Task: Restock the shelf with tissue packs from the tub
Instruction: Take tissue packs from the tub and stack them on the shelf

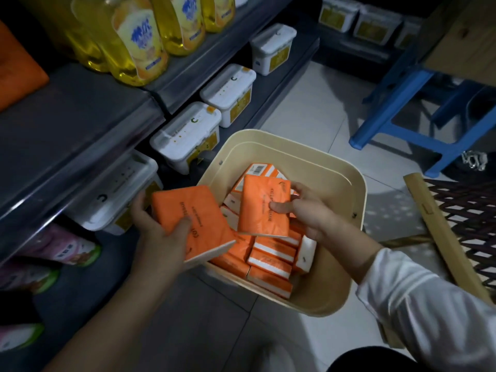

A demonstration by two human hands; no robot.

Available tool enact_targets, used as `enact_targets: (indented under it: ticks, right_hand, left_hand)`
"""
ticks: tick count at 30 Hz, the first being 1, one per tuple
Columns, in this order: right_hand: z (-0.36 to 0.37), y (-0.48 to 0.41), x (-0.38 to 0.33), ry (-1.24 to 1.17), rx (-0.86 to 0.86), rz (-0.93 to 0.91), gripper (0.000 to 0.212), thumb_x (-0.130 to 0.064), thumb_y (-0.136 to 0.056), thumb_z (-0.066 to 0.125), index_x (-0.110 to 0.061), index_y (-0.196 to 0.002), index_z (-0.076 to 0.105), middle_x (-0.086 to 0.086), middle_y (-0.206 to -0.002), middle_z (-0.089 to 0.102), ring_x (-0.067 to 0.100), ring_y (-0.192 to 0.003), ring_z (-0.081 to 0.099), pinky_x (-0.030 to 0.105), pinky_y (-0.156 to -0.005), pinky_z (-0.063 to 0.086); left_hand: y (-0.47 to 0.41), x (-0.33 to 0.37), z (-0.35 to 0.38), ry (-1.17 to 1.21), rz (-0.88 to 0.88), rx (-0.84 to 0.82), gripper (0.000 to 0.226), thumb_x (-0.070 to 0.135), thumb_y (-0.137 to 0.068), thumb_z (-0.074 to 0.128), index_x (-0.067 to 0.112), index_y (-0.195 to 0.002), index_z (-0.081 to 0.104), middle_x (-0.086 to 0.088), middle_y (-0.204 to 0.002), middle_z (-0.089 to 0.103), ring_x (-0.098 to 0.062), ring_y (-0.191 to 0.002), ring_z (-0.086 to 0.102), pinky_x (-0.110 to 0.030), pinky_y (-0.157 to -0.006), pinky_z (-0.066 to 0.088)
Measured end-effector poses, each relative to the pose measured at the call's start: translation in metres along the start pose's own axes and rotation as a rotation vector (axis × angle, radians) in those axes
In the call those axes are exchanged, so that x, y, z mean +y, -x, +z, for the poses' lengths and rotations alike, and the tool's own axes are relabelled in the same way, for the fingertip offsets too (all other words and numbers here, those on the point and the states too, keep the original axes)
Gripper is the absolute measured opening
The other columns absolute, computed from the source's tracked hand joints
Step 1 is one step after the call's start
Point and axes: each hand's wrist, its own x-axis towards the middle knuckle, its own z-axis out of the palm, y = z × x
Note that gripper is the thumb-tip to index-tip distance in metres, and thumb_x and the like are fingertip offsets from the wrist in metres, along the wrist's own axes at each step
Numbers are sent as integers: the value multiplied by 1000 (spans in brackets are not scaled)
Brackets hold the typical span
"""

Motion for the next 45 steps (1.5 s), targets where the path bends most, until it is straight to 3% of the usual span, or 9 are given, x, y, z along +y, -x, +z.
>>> enact_targets:
  ticks: [8, 12, 16, 23, 26, 32, 38, 42, 45]
  right_hand:
    - [62, 75, -57, -5, -376, -98, 65, 6, -70, 73, -18, -125, 51, -3, -78, 71, 20, -75, 66, 32, -67, 47]
    - [98, 115, -77, -87, -502, -113, 66, 1, -66, 72, -21, -125, 50, 2, -99, 68, 21, -92, 66, 39, -77, 55]
    - [150, 151, -82, -107, -544, -221, 57, 8, -76, 65, -23, -122, 53, 0, -97, 67, 14, -88, 67, 34, -75, 57]
    - [223, 175, -111, 721, -479, -952, 84, -5, -62, 85, -40, -124, 40, -10, -125, 48, -3, -115, 45, 9, -93, 36]
    - [247, 183, -124, 574, -642, -906, 70, 9, -70, 74, -37, -115, 46, -19, -106, 58, -12, -96, 57, 8, -79, 45]
    - [266, 161, -134, 235, -627, -741, 48, -2, -80, 64, -17, -124, 52, -2, -108, 66, 15, -104, 62, 26, -84, 54]
    - [308, 112, -114, 220, -318, -626, 39, 2, -90, 54, -8, -127, 47, 6, -110, 62, 20, -102, 59, 34, -89, 51]
    - [356, 94, -107, 292, -322, -650, 35, 5, -89, 53, -11, -120, 47, -2, -100, 59, 12, -91, 57, 16, -73, 48]
    - [389, 79, -108, 334, -335, -672, 38, 7, -88, 54, -8, -123, 47, 4, -106, 58, 14, -95, 56, 25, -81, 49]
  left_hand:
    - [18, 26, -57, -305, 259, -36, 12, 29, -88, 61, 39, -95, 62, -3, -126, 37, -14, -114, 44, -19, -99, 28]
    - [46, 47, -90, -303, 287, -45, 32, 63, -67, 57, 46, -94, 56, 12, -124, 21, 5, -109, 26, 0, -90, 14]
    - [62, 52, -124, -316, 332, 12, 62, 67, -67, 62, 32, -117, 56, 8, -129, 27, -4, -118, 34, -11, -94, 19]
    - [67, 57, -203, -417, 535, 311, 34, 39, -65, 74, 26, -95, 63, 7, -127, 29, -12, -110, 43, -19, -90, 34]
    - [73, 63, -226, -396, 594, 395, 45, 43, -65, 73, 33, -107, 63, 12, -138, 22, -7, -114, 40, -21, -93, 38]
    - [68, 71, -264, -64, 545, 536, 62, 65, -62, 72, 46, -115, 47, 6, -141, 15, 8, -111, 25, 14, -77, 16]
    - [46, 57, -303, 192, 285, 683, 31, 36, -87, 58, 57, -109, 50, 5, -144, 26, -16, -114, 51, -32, -92, 47]
    - [37, 46, -310, 317, 239, 686, 36, 25, -92, 53, 53, -114, 51, 8, -142, 31, 1, -98, 51, -16, -67, 41]
    - [32, 41, -315, 339, 240, 669, 41, 22, -92, 53, 56, -113, 51, 14, -140, 36, 11, -95, 53, -16, -69, 42]
